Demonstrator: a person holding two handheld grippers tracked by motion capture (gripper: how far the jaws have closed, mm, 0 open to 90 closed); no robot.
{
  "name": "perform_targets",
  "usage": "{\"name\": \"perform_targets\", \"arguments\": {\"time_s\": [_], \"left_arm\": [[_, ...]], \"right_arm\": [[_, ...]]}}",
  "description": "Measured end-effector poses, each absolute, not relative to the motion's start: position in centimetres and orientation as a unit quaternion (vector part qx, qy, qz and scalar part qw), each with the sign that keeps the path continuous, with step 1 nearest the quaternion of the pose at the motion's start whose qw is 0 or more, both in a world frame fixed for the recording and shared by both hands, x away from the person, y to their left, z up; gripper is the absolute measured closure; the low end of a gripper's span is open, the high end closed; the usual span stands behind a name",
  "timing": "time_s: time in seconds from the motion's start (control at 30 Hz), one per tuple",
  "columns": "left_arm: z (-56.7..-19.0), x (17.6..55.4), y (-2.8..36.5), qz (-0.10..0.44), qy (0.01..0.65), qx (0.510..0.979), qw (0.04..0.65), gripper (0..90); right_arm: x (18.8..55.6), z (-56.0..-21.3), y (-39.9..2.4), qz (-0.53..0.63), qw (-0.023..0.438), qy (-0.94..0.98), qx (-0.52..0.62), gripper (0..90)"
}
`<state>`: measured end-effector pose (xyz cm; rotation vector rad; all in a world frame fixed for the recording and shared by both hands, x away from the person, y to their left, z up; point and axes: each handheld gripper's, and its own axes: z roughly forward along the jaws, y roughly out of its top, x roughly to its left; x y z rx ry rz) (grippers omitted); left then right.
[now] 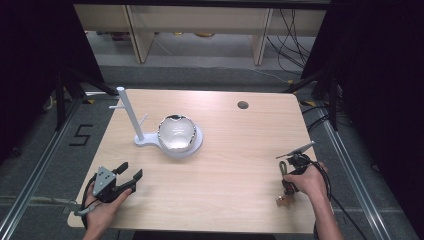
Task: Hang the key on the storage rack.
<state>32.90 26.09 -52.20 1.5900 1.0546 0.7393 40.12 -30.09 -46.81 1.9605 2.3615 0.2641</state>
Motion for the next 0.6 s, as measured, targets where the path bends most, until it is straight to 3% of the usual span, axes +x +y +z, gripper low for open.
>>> {"name": "perform_targets", "arguments": {"time_s": [0.6], "left_arm": [[-52.17,32.75,26.05,0.306,0.443,0.665,0.517,36.9]], "right_arm": [[40.41,-47.02,-29.36,0.060,0.021,0.772,0.632,66.5]]}}
